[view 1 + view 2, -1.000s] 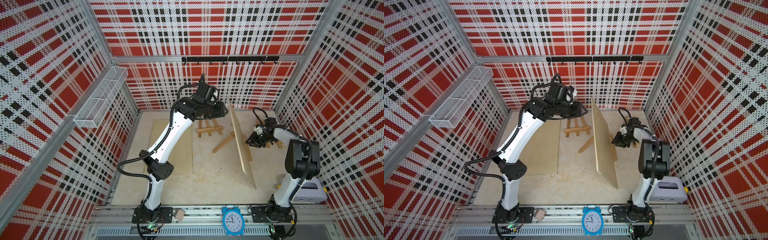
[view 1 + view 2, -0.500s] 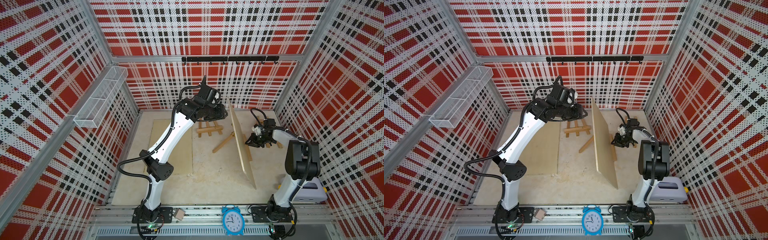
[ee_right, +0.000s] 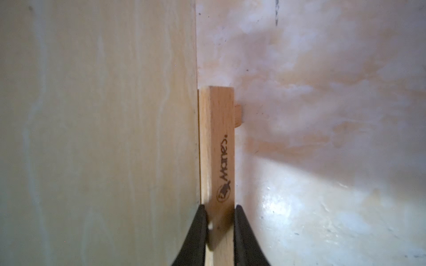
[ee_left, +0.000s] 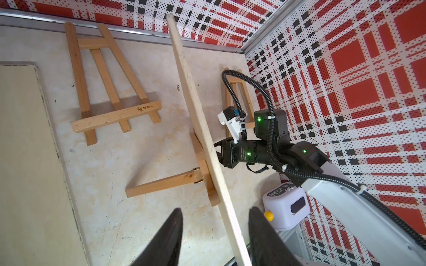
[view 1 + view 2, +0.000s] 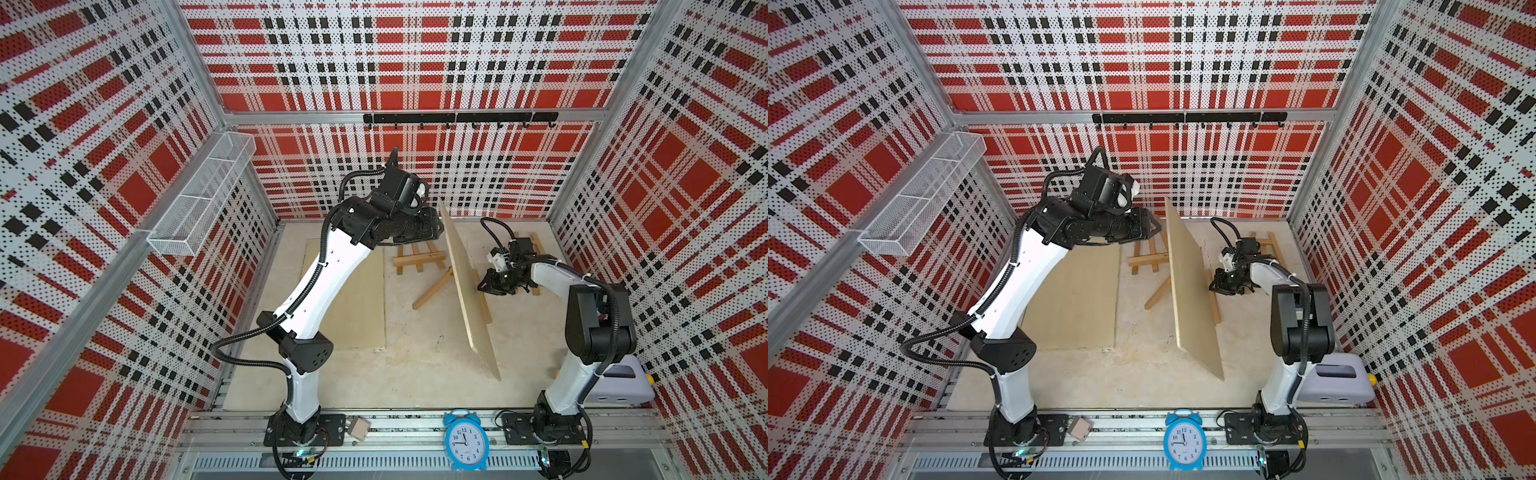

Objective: Disassemble the easel
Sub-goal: Move the easel to the center of the board.

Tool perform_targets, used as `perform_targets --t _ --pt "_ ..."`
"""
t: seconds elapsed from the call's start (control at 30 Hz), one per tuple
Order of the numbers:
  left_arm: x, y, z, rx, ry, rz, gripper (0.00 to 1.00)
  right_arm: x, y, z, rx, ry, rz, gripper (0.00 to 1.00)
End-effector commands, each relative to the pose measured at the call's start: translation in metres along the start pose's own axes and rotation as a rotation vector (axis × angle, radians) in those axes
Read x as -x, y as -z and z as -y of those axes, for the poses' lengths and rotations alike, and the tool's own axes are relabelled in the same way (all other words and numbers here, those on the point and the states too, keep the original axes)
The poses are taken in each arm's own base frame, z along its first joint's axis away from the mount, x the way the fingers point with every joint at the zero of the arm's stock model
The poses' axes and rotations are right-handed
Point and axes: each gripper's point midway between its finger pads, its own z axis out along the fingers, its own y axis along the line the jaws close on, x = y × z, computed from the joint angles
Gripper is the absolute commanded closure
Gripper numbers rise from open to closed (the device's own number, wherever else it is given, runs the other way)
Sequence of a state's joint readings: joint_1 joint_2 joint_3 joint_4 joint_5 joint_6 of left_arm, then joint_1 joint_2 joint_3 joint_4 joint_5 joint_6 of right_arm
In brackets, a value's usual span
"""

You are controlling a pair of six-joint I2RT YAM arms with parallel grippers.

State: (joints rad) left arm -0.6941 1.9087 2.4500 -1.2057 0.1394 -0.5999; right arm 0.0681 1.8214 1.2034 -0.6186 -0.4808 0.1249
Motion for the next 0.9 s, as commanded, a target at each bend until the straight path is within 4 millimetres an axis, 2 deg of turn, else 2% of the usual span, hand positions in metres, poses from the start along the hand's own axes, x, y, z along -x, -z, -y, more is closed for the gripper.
perform_targets --t 0.0,0.17,0.37,0.47,0.53,0.63,0.87 --pt "0.001 0.016 -0.005 0.025 -0.007 0.019 0.49 -0.044 -0.012 -0.023 0.061 -0.033 -0.142 0.92" --pt "-0.012 0.016 -0.015 0.067 0.0 -0.036 0.46 -0.045 -0.013 -0.047 0.069 -0.016 -0.138 0.92" --pt "-0.039 0.029 -0.027 0.147 0.007 -0.125 0.46 -0.04 -0.013 -0.06 0.038 -0.041 -0.1 0.91" --pt "-0.052 0.036 -0.027 0.171 0.012 -0.157 0.46 -0.035 -0.013 -0.06 0.035 -0.059 -0.071 0.83" --pt "-0.06 0.039 -0.025 0.181 0.012 -0.176 0.46 -0.033 -0.013 -0.06 0.034 -0.06 -0.06 0.79" --pt "-0.071 0.039 -0.016 0.18 0.008 -0.19 0.45 -0.027 -0.012 -0.062 0.035 -0.045 -0.047 0.69" --pt "-0.085 0.024 0.005 0.158 0.005 -0.214 0.48 -0.017 -0.014 -0.064 0.054 -0.016 -0.045 0.65"
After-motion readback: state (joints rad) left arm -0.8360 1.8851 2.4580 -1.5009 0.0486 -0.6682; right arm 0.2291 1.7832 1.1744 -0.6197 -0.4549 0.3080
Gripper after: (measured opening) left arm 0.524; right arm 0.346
